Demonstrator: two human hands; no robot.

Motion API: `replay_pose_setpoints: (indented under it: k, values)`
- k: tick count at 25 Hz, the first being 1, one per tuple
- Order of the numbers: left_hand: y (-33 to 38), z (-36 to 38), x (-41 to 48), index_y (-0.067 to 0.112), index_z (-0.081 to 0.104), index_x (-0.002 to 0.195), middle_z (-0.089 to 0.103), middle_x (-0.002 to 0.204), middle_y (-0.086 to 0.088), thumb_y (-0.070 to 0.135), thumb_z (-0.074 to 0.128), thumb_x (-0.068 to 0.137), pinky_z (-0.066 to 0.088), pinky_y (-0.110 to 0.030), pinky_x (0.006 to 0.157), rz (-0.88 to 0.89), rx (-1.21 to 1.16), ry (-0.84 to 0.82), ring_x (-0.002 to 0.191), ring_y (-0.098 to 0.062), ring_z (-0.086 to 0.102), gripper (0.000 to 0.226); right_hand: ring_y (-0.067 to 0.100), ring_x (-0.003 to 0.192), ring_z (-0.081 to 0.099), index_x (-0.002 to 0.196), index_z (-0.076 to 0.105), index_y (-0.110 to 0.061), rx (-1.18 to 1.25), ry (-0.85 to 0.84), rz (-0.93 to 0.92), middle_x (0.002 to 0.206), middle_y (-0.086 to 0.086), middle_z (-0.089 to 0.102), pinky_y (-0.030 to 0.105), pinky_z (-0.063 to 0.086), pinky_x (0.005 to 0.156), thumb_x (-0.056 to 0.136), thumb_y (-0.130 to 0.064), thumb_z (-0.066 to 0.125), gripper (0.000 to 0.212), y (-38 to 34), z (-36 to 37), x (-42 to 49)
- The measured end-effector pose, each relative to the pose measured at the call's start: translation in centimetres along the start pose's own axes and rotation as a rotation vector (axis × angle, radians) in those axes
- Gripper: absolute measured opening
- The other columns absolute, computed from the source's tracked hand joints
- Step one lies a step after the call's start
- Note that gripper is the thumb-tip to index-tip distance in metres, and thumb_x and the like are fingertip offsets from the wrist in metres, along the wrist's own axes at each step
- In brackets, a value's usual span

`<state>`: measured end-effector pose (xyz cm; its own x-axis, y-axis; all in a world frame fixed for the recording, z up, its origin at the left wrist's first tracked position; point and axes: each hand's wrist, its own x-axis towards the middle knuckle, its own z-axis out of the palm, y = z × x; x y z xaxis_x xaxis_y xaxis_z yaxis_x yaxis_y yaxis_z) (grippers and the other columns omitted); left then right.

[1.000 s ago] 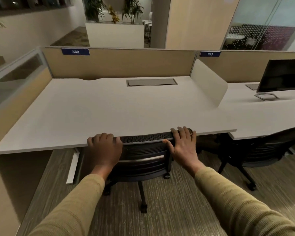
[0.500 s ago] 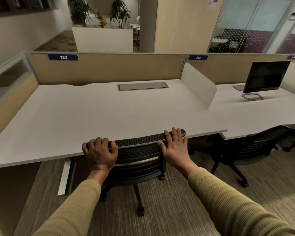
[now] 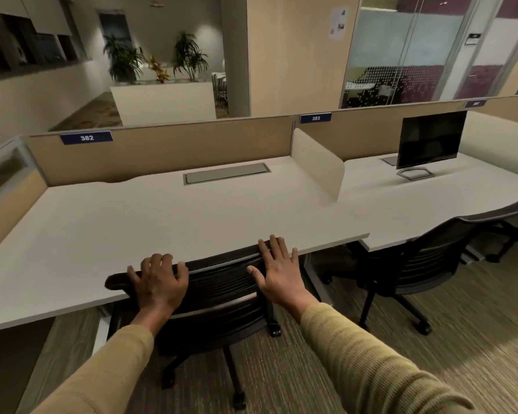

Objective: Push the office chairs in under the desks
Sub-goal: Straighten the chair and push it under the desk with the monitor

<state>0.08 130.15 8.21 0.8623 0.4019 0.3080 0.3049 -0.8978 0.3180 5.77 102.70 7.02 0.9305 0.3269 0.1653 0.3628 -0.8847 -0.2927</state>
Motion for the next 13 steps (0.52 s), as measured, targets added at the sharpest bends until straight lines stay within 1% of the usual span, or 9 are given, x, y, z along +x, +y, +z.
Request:
replay_pose_setpoints:
  k: [2, 5, 9, 13]
  values:
    - [5.3, 1.1, -0.5, 0.010, 0.068, 0.117, 0.065, 0.122, -0.012, 0.050, 0.035, 0.091, 0.020, -0.065, 0.114, 0.084, -0.040, -0.009, 0.123, -0.034, 0.054, 0.058, 0.025, 0.154, -0.015, 0.161, 0.000, -0.030, 0.012, 0.013, -0.007, 0.169, 0.007, -0.008, 0.053, -0.013, 0.121, 0.095, -0.073, 0.019, 0.081, 1.6, -0.9, -0.1]
    - [14.4, 3.5, -1.8, 0.012, 0.066, 0.123, 0.063, 0.129, -0.011, 0.058, 0.027, 0.087, 0.020, -0.064, 0.115, 0.238, -0.057, -0.038, 0.128, -0.032, 0.052, 0.070, 0.027, 0.154, -0.016, 0.162, -0.001, -0.028, -0.026, 0.012, -0.002, 0.169, 0.009, -0.010, 0.056, -0.011, 0.122, 0.098, -0.071, 0.022, 0.080, 6.2, -3.3, -0.2]
    - [25.8, 7.1, -3.6, 0.014, 0.062, 0.130, 0.059, 0.135, -0.010, 0.062, 0.025, 0.087, 0.019, -0.063, 0.117, 0.388, -0.064, -0.092, 0.132, -0.031, 0.049, 0.075, 0.028, 0.155, -0.013, 0.162, 0.003, -0.024, -0.080, 0.023, 0.080, 0.169, 0.009, -0.006, 0.059, -0.006, 0.123, 0.099, -0.069, 0.023, 0.080, 15.7, -7.4, -1.4]
    - [36.2, 10.3, -5.3, 0.014, 0.058, 0.136, 0.054, 0.141, -0.010, 0.065, 0.019, 0.084, 0.014, -0.063, 0.120, 0.448, -0.120, -0.154, 0.138, -0.031, 0.043, 0.083, 0.029, 0.155, -0.010, 0.162, 0.005, -0.022, -0.127, 0.044, 0.165, 0.170, 0.011, -0.003, 0.059, -0.005, 0.123, 0.097, -0.071, 0.021, 0.083, 26.5, -11.3, -3.5]
